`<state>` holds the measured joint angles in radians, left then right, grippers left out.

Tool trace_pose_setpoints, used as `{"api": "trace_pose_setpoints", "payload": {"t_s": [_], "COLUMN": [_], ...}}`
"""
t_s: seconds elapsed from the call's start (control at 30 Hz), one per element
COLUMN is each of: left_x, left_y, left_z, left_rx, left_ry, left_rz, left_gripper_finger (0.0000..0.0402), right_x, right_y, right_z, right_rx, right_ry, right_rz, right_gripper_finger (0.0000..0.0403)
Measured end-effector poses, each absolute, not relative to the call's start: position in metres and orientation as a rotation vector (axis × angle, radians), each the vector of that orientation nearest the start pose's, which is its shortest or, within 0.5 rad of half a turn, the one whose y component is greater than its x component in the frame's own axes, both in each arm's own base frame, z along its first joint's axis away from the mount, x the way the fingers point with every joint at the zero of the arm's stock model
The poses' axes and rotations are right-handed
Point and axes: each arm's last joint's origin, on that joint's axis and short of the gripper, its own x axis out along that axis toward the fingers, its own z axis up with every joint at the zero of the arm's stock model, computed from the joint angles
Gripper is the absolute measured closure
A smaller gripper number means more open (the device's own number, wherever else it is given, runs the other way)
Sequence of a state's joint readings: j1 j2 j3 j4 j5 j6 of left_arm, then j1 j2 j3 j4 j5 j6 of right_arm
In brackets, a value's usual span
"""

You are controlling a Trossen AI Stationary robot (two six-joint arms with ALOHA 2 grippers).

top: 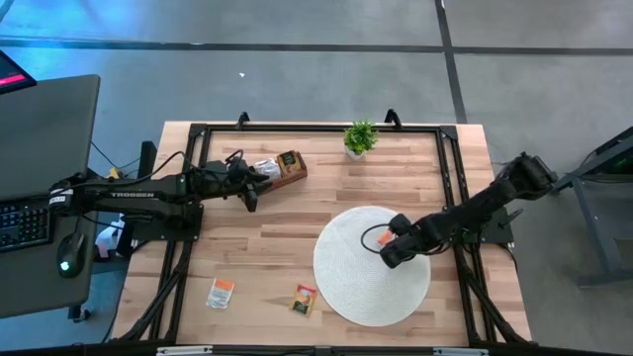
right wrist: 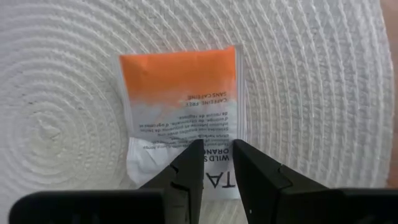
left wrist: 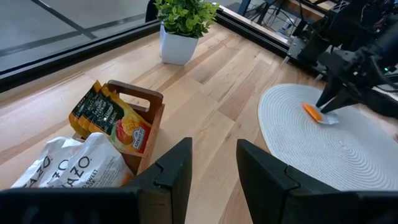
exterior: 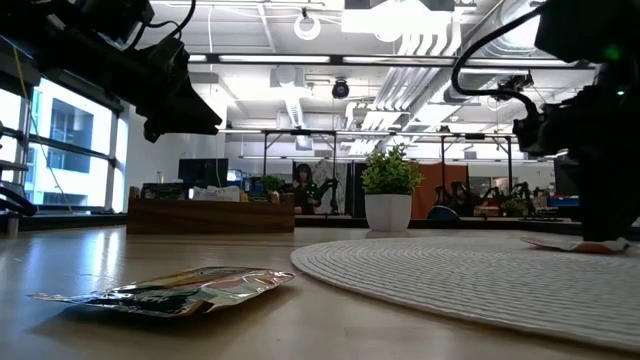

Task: Pick & Place Tea
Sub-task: Put the white tea bag into the middle section of the wooden organizer

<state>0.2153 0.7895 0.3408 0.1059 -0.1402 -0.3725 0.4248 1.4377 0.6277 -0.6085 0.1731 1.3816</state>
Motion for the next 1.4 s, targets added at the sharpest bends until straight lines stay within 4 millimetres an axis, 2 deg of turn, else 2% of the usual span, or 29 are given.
{"api": "trace_pose_setpoints", "payload": {"t_s": [0.1, 0.23, 0.43, 0.53, 0.67, 0.8, 0.87, 1.0, 1.13, 1.23, 1.4], "left_x": [0.167, 0.167, 0.167, 0.167, 0.167, 0.167, 0.167, 0.167, 0.167, 0.167, 0.167], "left_y": [0.041, 0.041, 0.041, 0.041, 0.041, 0.041, 0.041, 0.041, 0.041, 0.041, 0.041], "left_z": [0.206, 0.206, 0.206, 0.206, 0.206, 0.206, 0.206, 0.206, 0.207, 0.207, 0.206], "left_rx": [-0.378, -0.378, -0.378, -0.378, -0.378, -0.377, -0.377, -0.377, -0.377, -0.377, -0.379], "left_ry": [0.276, 0.278, 0.278, 0.278, 0.278, 0.276, 0.276, 0.273, 0.269, 0.270, 0.281], "left_rz": [0.412, 0.412, 0.412, 0.412, 0.412, 0.414, 0.415, 0.417, 0.416, 0.415, 0.411], "left_gripper_finger": [0.0277, 0.0277, 0.0277, 0.0277, 0.0277, 0.0277, 0.0277, 0.0277, 0.0277, 0.0277, 0.0277], "right_x": [0.190, 0.188, 0.188, 0.190, 0.199, 0.218, 0.226, 0.241, 0.260, 0.280, 0.312], "right_y": [0.081, 0.078, 0.078, 0.079, 0.082, 0.086, 0.087, 0.090, 0.085, 0.073, 0.036], "right_z": [0.125, 0.120, 0.119, 0.120, 0.134, 0.164, 0.174, 0.189, 0.197, 0.205, 0.206], "right_rx": [0.749, 0.653, 0.493, 0.458, 0.360, 0.187, 0.013, -0.484, -1.031, -1.381, -1.775], "right_ry": [1.187, 1.174, 1.200, 1.196, 1.192, 1.067, 1.028, 0.886, 0.722, 0.653, 0.564], "right_rz": [-0.711, -0.656, -0.538, -0.497, -0.405, -0.292, -0.224, -0.042, -0.021, -0.061, -0.069], "right_gripper_finger": [0.0320, 0.0324, 0.0394, 0.0386, 0.0399, 0.0396, 0.0400, 0.0398, 0.0401, 0.0399, 0.0401]}}
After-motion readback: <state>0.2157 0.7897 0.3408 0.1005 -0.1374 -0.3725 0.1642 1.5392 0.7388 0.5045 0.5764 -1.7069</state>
